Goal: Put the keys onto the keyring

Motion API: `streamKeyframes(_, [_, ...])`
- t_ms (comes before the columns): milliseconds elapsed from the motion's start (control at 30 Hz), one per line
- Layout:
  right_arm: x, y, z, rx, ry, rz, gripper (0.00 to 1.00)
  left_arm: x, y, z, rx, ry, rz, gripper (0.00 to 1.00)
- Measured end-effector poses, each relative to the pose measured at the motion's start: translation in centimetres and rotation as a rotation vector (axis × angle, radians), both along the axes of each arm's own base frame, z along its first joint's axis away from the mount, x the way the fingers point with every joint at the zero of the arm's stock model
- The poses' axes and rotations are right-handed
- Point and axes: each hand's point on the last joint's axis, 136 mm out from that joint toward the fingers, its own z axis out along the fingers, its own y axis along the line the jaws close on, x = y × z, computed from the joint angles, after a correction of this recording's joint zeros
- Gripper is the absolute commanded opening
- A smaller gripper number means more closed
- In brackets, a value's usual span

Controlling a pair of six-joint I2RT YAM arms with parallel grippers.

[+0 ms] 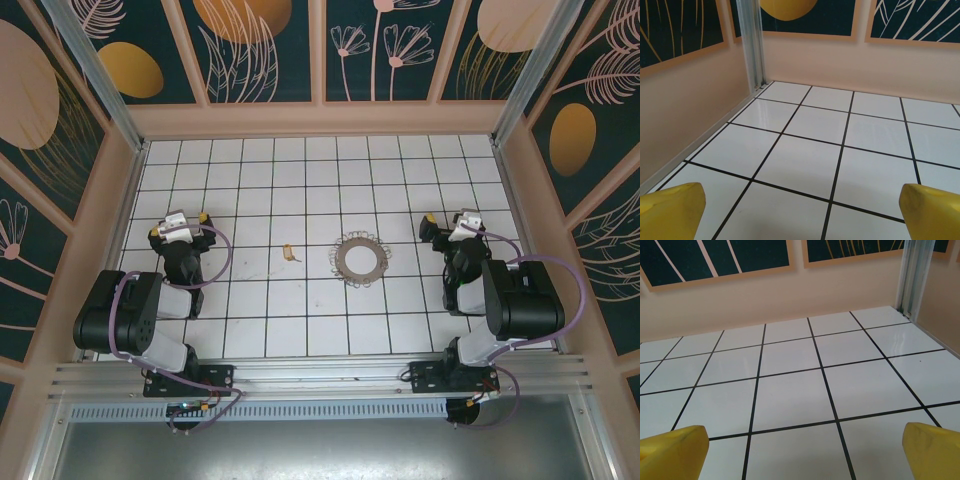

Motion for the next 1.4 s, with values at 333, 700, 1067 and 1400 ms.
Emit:
streamKeyframes(333, [0.0,0.0,0.0,0.0,0.0,0.0,0.99,0.0,0.0,0.0,0.0,0.0,0.0,0.99])
streamKeyframes(700, [-0.2,-0.3,0.5,-0.002,-0.003,-0.019,0.99,0.1,-0.2,0.1,-0.001,0.014,-0.014,0.99])
streamKeyframes(1067, [-0.3,0.7,6.5,0.107,0.0,-0.015,0.99,4.2,-2.2,7.3,-0.083,0.033,-0.108,0.99])
streamKeyframes(1400, [-0.6,4.0,4.7,0.252,0.322,0.045,0.99,3.4,-13.1,10.6,-0.355,0.17,-0.501,0.99])
